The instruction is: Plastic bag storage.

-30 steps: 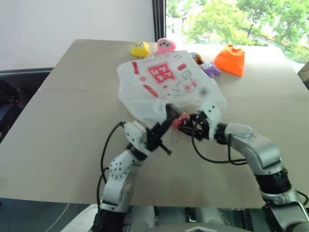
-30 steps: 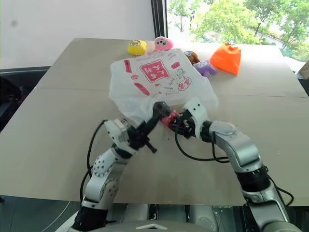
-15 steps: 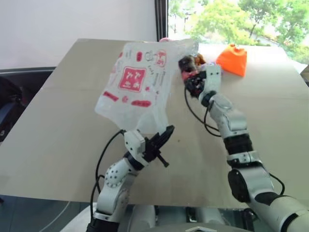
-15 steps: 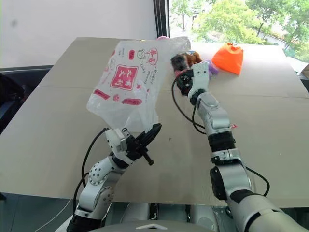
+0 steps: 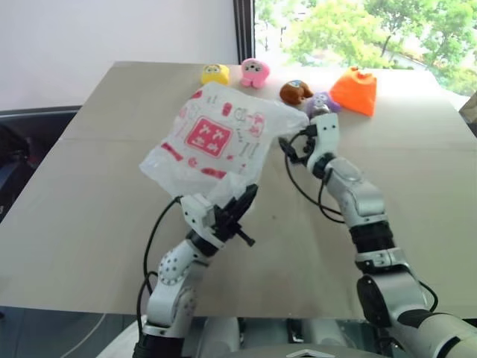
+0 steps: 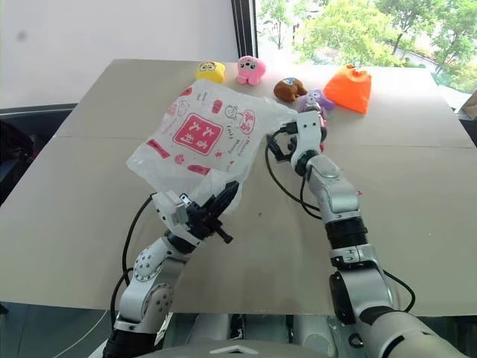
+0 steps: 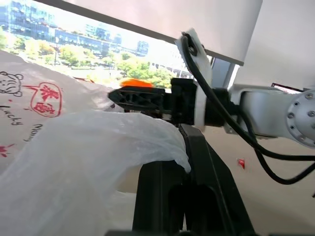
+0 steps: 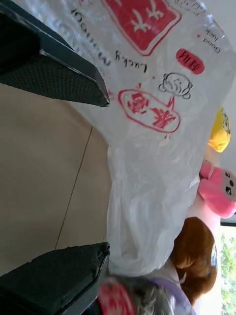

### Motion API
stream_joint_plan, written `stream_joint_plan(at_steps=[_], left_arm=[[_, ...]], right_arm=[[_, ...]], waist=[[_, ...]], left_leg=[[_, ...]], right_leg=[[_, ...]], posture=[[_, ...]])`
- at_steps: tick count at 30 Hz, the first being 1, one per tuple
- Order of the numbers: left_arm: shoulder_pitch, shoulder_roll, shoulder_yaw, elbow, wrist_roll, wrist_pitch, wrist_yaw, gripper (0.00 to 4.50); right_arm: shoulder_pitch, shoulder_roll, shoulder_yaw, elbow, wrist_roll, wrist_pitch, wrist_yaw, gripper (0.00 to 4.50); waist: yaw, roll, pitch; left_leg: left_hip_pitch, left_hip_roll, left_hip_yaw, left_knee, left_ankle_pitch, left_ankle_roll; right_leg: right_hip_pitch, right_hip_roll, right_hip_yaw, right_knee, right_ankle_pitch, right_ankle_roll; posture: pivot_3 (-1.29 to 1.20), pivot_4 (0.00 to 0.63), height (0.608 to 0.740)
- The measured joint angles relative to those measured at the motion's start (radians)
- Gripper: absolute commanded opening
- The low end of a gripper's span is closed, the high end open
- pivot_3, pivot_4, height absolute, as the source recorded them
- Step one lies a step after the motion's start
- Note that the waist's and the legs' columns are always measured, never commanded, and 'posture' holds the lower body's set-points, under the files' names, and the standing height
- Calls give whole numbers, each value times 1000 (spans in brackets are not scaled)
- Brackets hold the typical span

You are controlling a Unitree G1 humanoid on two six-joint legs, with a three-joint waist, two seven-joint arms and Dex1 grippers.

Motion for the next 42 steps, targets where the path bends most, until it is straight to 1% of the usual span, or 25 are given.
stream_joint_plan(at_steps=[4, 7, 11, 13, 14, 18, 23, 30, 31, 33, 34, 39, 42], left_arm=[[-34, -13, 39, 0, -19, 14, 33, 0], [-35, -13, 48, 10, -17, 12, 34, 0], [-41, -22, 47, 33, -8, 9, 32, 0], [-45, -26, 47, 36, 0, 4, 32, 0], [-48, -27, 46, 38, 2, 4, 32, 0], [-44, -28, 47, 43, 22, -15, 32, 0], [-24, -27, 48, 42, 43, -33, 38, 0], [-2, -26, 54, 39, 54, -39, 58, 0], [-1, -26, 56, 39, 58, -41, 59, 0], [-1, -26, 59, 39, 60, -44, 60, 0], [-1, -26, 60, 39, 61, -44, 60, 0], [-7, -27, 62, 39, 62, -46, 67, 0], [-40, -27, 66, 41, 61, -45, 67, 0]], right_arm=[[-1, -96, -16, -32, -38, -11, 4, 4432], [-21, -129, -31, -1, -59, -18, -1, 4432], [-124, -79, -50, 196, -61, -25, -21, 4432], [-193, -44, -55, 360, -63, -65, -29, 4432], [-209, -37, -57, 400, -64, -76, -31, 4432], [-359, -3, -97, 728, -65, -201, -63, 4432], [-429, 0, -122, 909, -68, -300, -71, 4432], [-451, 0, -131, 988, -85, -369, -84, 4432], [-452, 0, -133, 994, -85, -374, -84, 3921], [-461, 1, -133, 1006, -91, -379, -85, 3200], [-462, 1, -133, 1006, -93, -379, -86, 3045], [-462, -3, -151, 1011, -93, -382, -79, 3045], [-461, -12, -177, 1010, -76, -374, -67, 3045]], waist=[[0, 0, 0], [-7, 0, 0], [-16, 0, 0], [-14, 1, 0], [-13, 1, 1], [-13, 1, 1], [-13, 1, 1], [-12, 1, 1], [-12, 1, 1], [-11, 2, 1], [-11, 2, 1], [-10, 2, 1], [-6, 2, 1]], left_leg=[[0, 0, 0, 0, 0, 0], [1, 0, 1, 0, 0, 0], [3, 1, 3, 0, 0, 0], [2, 1, 6, 0, 0, 0], [2, 1, 6, 0, 0, 0], [2, 1, 9, 0, 0, 0], [2, 1, 8, 0, 0, 0], [2, 1, 8, 1, 0, 0], [2, 1, 8, 1, 0, 0], [2, 1, 8, 1, 0, 0], [2, 1, 8, 1, 0, 0], [2, 1, 8, 1, 0, 0], [1, 1, 7, 1, 0, 0]], right_leg=[[0, 1, 0, 0, 0, 0], [0, 1, 0, 0, 0, 0], [0, 3, 1, 1, 0, 0], [0, 3, 0, 1, 0, 0], [0, 3, 0, 1, 0, 0], [0, 2, 1, -1, 0, 0], [0, 1, 0, 0, 0, 0], [1, 1, 1, 1, 0, 0], [1, 1, 1, 1, 0, 0], [1, 1, 1, 1, 0, 0], [1, 1, 0, 1, 0, 0], [1, 1, 0, 1, 0, 0], [1, 0, 0, 1, 0, 0]], posture=[[0, 150, 740], [0, 150, 740], [0, 150, 740], [0, 150, 740], [0, 150, 740], [0, 150, 740], [0, 150, 740], [0, 150, 740], [0, 150, 740], [0, 150, 740], [0, 150, 740], [0, 150, 740], [0, 150, 740]])
